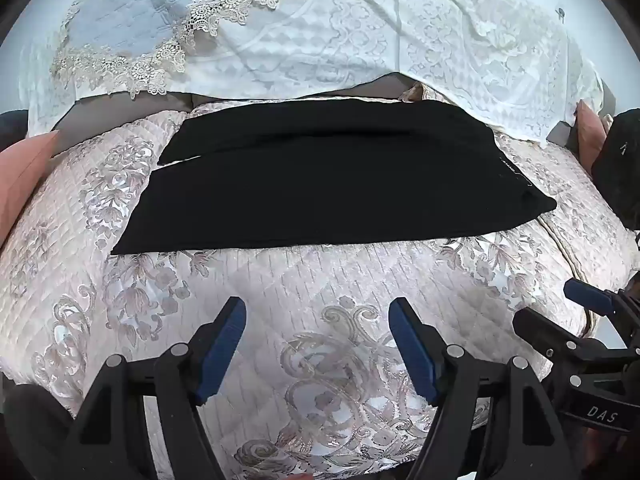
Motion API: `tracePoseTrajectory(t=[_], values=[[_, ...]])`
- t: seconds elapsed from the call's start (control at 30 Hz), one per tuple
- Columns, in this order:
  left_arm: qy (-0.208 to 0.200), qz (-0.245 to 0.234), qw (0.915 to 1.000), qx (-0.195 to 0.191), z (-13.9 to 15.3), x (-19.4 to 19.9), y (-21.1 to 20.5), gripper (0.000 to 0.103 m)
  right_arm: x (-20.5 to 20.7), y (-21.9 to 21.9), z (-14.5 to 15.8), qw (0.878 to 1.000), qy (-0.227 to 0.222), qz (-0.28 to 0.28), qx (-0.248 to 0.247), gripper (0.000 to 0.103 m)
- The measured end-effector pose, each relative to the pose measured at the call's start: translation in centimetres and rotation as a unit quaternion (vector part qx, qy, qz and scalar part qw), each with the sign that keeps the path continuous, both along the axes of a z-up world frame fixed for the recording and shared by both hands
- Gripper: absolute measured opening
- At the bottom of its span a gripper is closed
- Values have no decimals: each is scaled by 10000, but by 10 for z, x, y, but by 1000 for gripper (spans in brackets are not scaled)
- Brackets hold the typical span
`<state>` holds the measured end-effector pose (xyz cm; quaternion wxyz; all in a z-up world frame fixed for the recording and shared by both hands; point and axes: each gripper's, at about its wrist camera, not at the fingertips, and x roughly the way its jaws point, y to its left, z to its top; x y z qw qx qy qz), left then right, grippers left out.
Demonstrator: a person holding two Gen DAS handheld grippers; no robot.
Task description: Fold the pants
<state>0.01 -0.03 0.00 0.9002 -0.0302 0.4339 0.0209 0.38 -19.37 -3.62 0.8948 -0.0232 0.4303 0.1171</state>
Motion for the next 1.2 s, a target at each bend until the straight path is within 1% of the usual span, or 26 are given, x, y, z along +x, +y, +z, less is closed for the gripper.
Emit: tracePoseTrajectory(t=[0.27, 0.37, 0.4, 0.57, 0.67, 1.2], values=[[8, 5, 10000, 69, 1, -2, -7, 76, -1, 0, 5, 10000, -52, -1, 31, 91], [46, -9, 10000, 24, 2, -2, -8, 76, -1, 2, 3, 10000, -48, 2, 19, 91], [53, -11, 10000, -12, 3, -2, -6, 76, 4, 1, 10, 10000, -38, 14, 14, 91], [38, -54, 10000, -17, 2, -3, -3, 76, 3, -3, 10, 10000, -33, 47, -13, 91], [39, -69, 10000, -25, 2, -3, -3, 76, -1, 1, 9, 9999, -95, 38, -41, 91], [47, -74, 10000, 42, 3, -2, -1, 76, -2, 6, 8, 9999, -131, 66, -66, 91]])
